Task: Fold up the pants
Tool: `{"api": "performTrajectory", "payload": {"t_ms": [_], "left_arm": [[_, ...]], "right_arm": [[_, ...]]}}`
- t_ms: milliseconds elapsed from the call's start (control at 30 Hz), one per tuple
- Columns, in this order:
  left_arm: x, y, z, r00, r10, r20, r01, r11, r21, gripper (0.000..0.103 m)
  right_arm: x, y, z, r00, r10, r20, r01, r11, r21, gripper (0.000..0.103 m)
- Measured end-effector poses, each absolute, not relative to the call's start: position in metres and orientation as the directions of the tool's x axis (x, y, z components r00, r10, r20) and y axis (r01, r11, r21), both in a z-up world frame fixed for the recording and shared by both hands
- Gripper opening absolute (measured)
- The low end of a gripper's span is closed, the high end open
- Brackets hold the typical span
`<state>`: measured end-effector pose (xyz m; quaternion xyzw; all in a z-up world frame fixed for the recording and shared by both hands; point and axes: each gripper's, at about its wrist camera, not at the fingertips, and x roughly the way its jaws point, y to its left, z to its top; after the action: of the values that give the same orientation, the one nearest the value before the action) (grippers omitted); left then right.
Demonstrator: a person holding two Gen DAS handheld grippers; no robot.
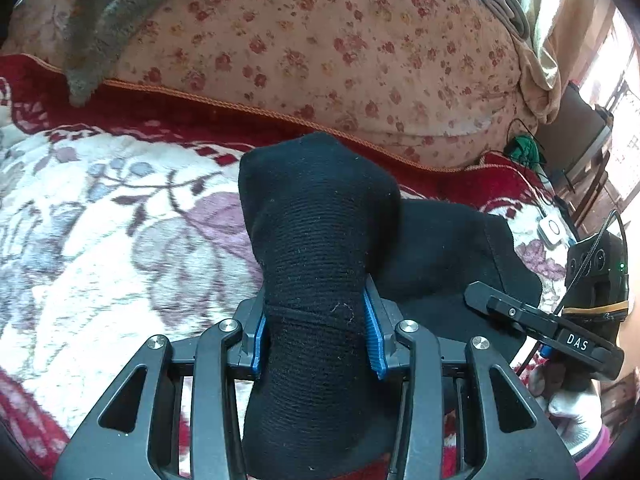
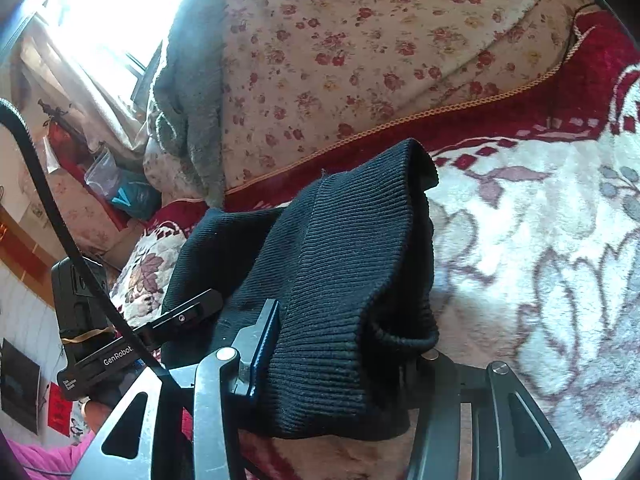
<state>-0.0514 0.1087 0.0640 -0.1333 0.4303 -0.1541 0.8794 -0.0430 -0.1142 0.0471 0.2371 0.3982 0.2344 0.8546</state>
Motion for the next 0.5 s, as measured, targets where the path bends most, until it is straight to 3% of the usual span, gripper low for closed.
{"api": "performTrajectory", "payload": {"t_ms": [500], "left_arm": [[-0.067, 0.197, 0.088, 0.657, -0.268, -0.704, 0.030, 0.943, -0.331, 0.038]], "right_arm": [[-0.022, -0.025, 0.066, 0.502, 0.665, -0.553, -0.322, 0.737, 0.594, 0.045]]}}
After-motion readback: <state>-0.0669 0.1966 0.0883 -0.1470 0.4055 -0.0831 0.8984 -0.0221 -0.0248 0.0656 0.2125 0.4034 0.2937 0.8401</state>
